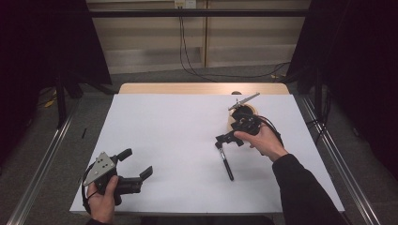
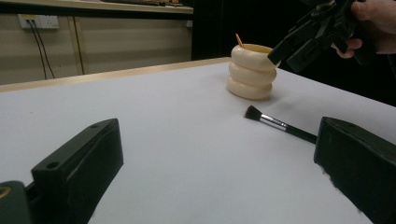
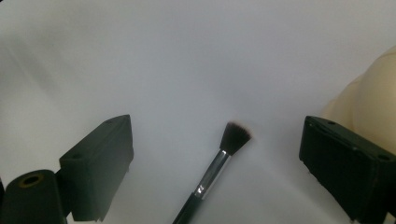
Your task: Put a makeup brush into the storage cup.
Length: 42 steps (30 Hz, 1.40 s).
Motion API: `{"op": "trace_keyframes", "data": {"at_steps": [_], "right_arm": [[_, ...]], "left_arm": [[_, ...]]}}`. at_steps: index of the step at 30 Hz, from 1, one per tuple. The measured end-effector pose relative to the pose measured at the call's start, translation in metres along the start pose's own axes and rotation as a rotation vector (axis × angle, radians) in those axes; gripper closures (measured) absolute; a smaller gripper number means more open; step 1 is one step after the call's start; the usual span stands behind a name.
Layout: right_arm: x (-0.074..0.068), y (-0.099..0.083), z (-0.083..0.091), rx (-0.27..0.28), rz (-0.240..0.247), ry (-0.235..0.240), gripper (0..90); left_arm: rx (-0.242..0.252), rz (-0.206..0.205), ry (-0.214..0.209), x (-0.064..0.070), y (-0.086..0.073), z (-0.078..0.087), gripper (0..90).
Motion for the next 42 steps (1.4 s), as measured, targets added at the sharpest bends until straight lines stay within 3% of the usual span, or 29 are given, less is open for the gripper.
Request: {"op": "trace_keyframes", "data": {"at_steps": [9, 16, 19, 21, 22, 30, 42], "right_arm": [[0.004, -0.003, -0.017, -0.212, -0.046, -0.022, 14.7], [0.007, -0.007, -0.028, -0.323, -0.066, -0.017, 20.0], [0.010, -0.007, -0.032, -0.345, -0.085, -0.023, 20.8], [0.011, -0.007, -0.034, -0.359, -0.107, -0.032, 25.9], [0.013, -0.007, -0.035, -0.368, -0.094, -0.032, 26.2], [0.011, -0.008, -0.045, -0.425, -0.130, -0.043, 37.8], [0.012, -0.013, -0.058, -0.454, -0.150, -0.067, 47.9]], "left_arm": [[0.003, 0.003, 0.000, 0.000, 0.000, 0.000, 1.4], [-0.001, -0.008, 0.001, 0.000, 0.000, 0.000, 1.5], [0.001, -0.007, 0.002, 0.000, 0.000, 0.000, 1.5], [0.001, -0.009, 0.006, 0.000, 0.000, 0.001, 1.5], [0.004, -0.009, 0.006, 0.000, 0.000, 0.001, 1.5], [0.008, -0.009, -0.002, 0.000, 0.001, 0.001, 1.5], [0.003, -0.014, 0.001, 0.000, 0.000, 0.001, 1.5]]}}
Point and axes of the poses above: each handheld gripper's, and its own axes: z roughly backward along the jaws, y roughly out of its top, x roughly to its right, the point moved 3 cm from there along -z, roughly forward along the jaws, and after that the axes turned 9 degrees about y, right-handed, at the moved point
